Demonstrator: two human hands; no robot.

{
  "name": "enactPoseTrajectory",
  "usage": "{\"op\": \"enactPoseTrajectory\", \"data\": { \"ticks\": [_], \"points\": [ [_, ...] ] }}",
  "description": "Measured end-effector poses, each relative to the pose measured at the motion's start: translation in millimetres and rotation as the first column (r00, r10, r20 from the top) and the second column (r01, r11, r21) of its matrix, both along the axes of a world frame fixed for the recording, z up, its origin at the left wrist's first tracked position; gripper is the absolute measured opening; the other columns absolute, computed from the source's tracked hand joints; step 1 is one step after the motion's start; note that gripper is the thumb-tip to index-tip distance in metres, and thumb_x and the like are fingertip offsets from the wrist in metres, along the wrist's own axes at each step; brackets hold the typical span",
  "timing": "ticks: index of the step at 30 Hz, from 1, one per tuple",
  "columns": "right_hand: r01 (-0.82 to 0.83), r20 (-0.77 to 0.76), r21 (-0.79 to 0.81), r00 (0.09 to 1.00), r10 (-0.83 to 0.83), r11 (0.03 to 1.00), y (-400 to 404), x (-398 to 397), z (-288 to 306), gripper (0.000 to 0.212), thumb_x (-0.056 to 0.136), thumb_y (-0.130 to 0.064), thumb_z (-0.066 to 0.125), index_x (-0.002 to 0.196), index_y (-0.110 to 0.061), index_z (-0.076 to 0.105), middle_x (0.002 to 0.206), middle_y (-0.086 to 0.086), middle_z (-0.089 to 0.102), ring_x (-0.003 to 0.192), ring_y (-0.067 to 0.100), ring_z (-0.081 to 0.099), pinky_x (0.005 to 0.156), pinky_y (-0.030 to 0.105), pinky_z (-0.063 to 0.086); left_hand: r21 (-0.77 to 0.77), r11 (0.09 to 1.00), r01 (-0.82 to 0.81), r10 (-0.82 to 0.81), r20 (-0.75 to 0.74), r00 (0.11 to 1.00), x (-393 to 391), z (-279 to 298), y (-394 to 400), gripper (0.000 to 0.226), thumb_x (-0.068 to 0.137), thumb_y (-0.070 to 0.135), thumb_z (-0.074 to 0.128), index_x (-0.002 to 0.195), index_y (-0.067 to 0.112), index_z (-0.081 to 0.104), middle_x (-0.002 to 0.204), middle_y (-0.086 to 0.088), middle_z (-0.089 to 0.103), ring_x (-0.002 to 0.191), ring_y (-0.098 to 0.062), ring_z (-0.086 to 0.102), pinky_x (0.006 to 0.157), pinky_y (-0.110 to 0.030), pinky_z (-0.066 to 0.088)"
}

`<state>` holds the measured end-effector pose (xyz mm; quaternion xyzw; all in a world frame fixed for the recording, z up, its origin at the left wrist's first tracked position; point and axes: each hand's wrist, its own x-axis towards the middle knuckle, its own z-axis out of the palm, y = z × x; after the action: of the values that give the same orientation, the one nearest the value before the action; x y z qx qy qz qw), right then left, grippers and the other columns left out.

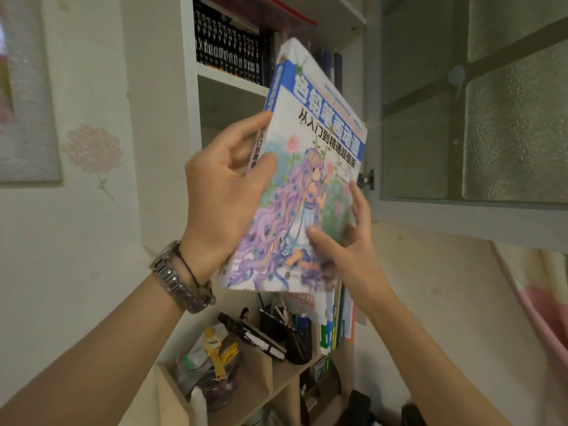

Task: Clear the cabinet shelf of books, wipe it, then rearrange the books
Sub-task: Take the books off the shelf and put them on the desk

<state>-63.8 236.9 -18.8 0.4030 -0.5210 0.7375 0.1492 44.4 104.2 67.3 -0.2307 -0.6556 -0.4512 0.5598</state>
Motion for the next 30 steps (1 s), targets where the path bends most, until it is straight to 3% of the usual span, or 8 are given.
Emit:
{"op": "enactPoseTrajectory", "data": {
  "ticks": [4,8,14,16,19,24,28,30],
  "points": [
    [0.012,0.112,-0.028,0.994,-0.009,1.000,35.4,1.5,-13.3,0.076,0.069,-0.014,0.077,0.134,-0.035,0.045,0.124,-0.010,0.061,0.108,0.014,0.065,0.076,0.036,0.059,0.199,0.970,0.136,-0.168,0.151,0.974,-3.6,-27.1,9.3,0.035,0.087,-0.001,0.061,0.109,0.026,0.063,0.085,0.014,0.074,0.078,-0.005,0.071,0.059,-0.016,0.052],
    [0.060,0.303,-0.047,0.952,-0.044,0.997,63.9,-1.0,-52.2,0.049,0.084,-0.006,0.065,0.125,-0.031,0.055,0.098,-0.014,0.072,0.093,0.018,0.071,0.063,0.030,0.059,0.333,0.926,0.177,-0.275,0.273,0.922,-22.4,-73.9,17.3,0.036,0.086,-0.001,0.060,0.111,0.024,0.065,0.081,0.013,0.074,0.074,-0.004,0.070,0.059,-0.016,0.052],
    [0.292,0.530,-0.087,0.823,-0.205,0.952,98.7,9.5,-134.3,0.027,0.096,-0.011,0.052,0.121,-0.020,0.058,0.091,0.000,0.075,0.078,0.018,0.072,0.059,0.030,0.059,0.310,0.940,0.141,-0.279,0.465,0.840,-45.3,-162.5,43.3,0.037,0.087,0.002,0.059,0.113,0.028,0.064,0.083,0.010,0.074,0.077,-0.004,0.070,0.059,-0.014,0.049],
    [0.335,0.598,-0.046,0.764,-0.243,0.941,110.3,16.4,-165.2,0.026,0.096,-0.012,0.052,0.120,-0.019,0.058,0.097,0.005,0.075,0.082,0.023,0.072,0.063,0.034,0.061,0.272,0.954,0.128,-0.262,0.541,0.799,-50.0,-192.0,52.0,0.036,0.088,0.006,0.060,0.113,0.031,0.062,0.088,0.013,0.074,0.078,-0.010,0.071,0.058,-0.023,0.054],
    [0.387,0.721,-0.006,0.641,-0.264,0.922,128.2,28.0,-212.4,0.022,0.097,-0.014,0.051,0.115,-0.022,0.061,0.106,0.009,0.072,0.090,0.027,0.071,0.068,0.037,0.060,0.262,0.955,0.137,-0.281,0.663,0.694,-57.0,-237.3,65.3,0.035,0.089,0.009,0.060,0.115,0.032,0.061,0.093,0.018,0.072,0.079,-0.016,0.071,0.068,-0.036,0.059],
    [0.481,0.857,0.093,0.408,-0.317,0.872,154.3,49.0,-288.8,0.029,0.098,-0.006,0.046,0.110,-0.023,0.066,0.114,0.005,0.069,0.099,0.025,0.069,0.078,0.039,0.056,0.313,0.928,0.203,-0.374,0.787,0.491,-64.3,-325.6,85.2,0.034,0.091,0.010,0.058,0.115,0.034,0.058,0.108,0.013,0.070,0.094,0.000,0.067,0.076,-0.018,0.053],
    [0.514,0.892,0.232,0.226,-0.391,0.826,165.5,63.8,-349.5,0.040,0.096,-0.001,0.045,0.102,-0.031,0.071,0.127,0.001,0.061,0.107,0.027,0.065,0.094,0.051,0.051,0.375,0.895,0.241,-0.438,0.842,0.316,-68.6,-393.0,93.7,0.034,0.094,0.010,0.054,0.119,0.033,0.056,0.115,0.013,0.068,0.106,-0.005,0.064,0.086,-0.025,0.052],
    [0.519,0.886,0.301,0.158,-0.436,0.800,165.5,71.3,-367.7,0.039,0.095,0.001,0.047,0.099,-0.031,0.071,0.115,-0.004,0.062,0.094,0.020,0.065,0.085,0.044,0.054,0.409,0.880,0.243,-0.461,0.860,0.220,-70.2,-425.1,95.8,0.035,0.095,0.008,0.053,0.120,0.033,0.055,0.115,0.013,0.067,0.106,-0.005,0.064,0.084,-0.024,0.053]
  ]
}}
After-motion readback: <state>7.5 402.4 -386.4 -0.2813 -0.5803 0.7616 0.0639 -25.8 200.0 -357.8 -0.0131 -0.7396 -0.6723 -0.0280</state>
